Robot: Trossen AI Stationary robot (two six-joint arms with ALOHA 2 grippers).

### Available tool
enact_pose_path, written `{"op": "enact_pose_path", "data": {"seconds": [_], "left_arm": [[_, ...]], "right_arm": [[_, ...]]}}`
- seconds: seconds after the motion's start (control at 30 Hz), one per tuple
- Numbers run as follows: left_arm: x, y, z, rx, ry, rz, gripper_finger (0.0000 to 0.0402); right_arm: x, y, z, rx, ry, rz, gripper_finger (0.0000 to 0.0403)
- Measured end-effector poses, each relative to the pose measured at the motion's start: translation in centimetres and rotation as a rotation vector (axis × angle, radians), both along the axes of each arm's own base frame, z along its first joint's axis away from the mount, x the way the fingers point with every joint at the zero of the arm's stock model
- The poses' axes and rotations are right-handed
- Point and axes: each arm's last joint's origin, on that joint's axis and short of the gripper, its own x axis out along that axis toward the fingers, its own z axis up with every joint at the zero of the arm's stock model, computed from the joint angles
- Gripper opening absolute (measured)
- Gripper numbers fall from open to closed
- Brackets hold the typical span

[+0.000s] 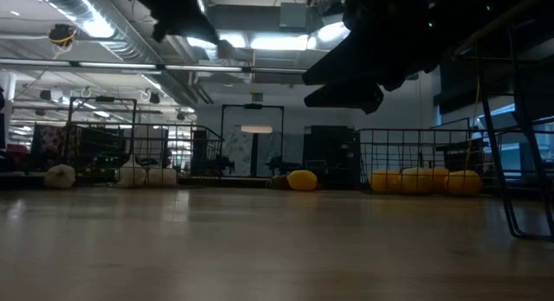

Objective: Sort produce into baskets
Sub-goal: Put the white garlic into the top left wire basket

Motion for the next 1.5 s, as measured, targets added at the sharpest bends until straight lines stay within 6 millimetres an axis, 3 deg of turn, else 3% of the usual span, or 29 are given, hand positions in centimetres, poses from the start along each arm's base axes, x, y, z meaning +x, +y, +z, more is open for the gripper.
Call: {"op": "enact_pose_path", "data": {"seconds": [0.23,0.5,0.67,1.07,1.27,1.5], "left_arm": [[-3.7,3.2,0.8,0.061,0.057,0.266,0.0017],[-5.3,7.0,0.0,0.028,0.136,0.489,0.0017],[-5.4,9.8,-1.5,-0.031,0.212,0.612,0.0017],[-4.7,15.6,-7.5,-0.300,0.416,0.677,0.0017],[-4.7,16.6,-9.2,-0.367,0.461,0.706,0.0017],[-4.7,16.8,-9.4,-0.372,0.464,0.713,0.0025]], "right_arm": [[0.0,0.0,0.0,-0.003,-0.006,-0.009,0.0264],[0.1,0.0,0.2,-0.007,-0.021,-0.020,0.0264],[0.1,-0.1,0.3,-0.011,-0.031,-0.034,0.0264],[0.1,-0.1,0.2,-0.012,-0.029,-0.037,0.0264],[0.1,-0.1,0.2,-0.013,-0.026,-0.037,0.0264],[0.1,-0.1,0.2,-0.014,-0.025,-0.038,0.0264]]}}
